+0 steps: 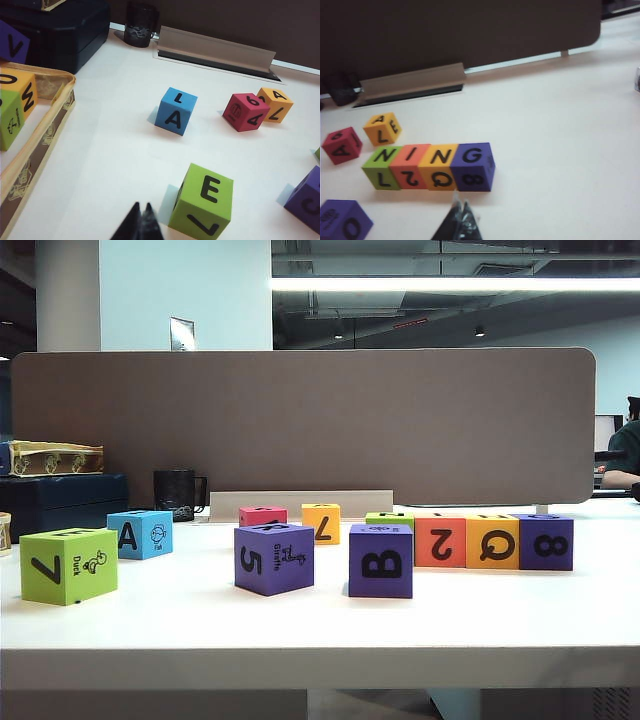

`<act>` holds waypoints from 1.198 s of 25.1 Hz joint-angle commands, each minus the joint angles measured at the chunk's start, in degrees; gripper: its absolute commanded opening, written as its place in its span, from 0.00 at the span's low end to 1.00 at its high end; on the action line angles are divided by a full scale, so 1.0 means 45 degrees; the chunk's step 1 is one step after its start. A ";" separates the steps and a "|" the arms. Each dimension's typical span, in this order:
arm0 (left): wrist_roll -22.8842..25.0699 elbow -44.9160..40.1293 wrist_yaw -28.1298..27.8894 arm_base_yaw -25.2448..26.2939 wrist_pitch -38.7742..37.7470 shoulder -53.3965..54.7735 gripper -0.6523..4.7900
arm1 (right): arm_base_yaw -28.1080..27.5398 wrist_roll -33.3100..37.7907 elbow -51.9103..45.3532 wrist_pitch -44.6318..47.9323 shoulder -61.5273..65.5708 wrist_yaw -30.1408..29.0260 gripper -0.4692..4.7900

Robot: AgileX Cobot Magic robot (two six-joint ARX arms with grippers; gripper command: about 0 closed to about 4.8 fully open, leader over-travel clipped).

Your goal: Select the appropriate blocks from the scattered letter blocks on the table and arrange them in a row to spell out "LEARNING".

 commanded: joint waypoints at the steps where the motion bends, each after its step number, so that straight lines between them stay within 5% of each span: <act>1: -0.0068 0.0160 0.0097 -0.0005 0.0131 0.0010 0.11 | 0.0330 0.0044 0.0680 -0.0685 -0.0034 -0.0015 0.08; 6: -0.0068 0.0423 0.0102 -0.0005 0.0097 0.0010 0.11 | 0.0563 0.0034 0.2064 -0.2963 -0.0024 -0.0189 0.09; 16: -0.0073 0.0427 0.0607 -0.0005 -0.0141 0.0010 0.11 | 0.0563 0.0005 0.3585 -0.4357 0.0321 -0.0792 0.09; 30: -0.0641 0.0865 0.1171 -0.0005 -0.0345 0.0019 0.11 | 0.1064 -0.1234 0.7009 -0.4954 0.5814 -0.2929 0.09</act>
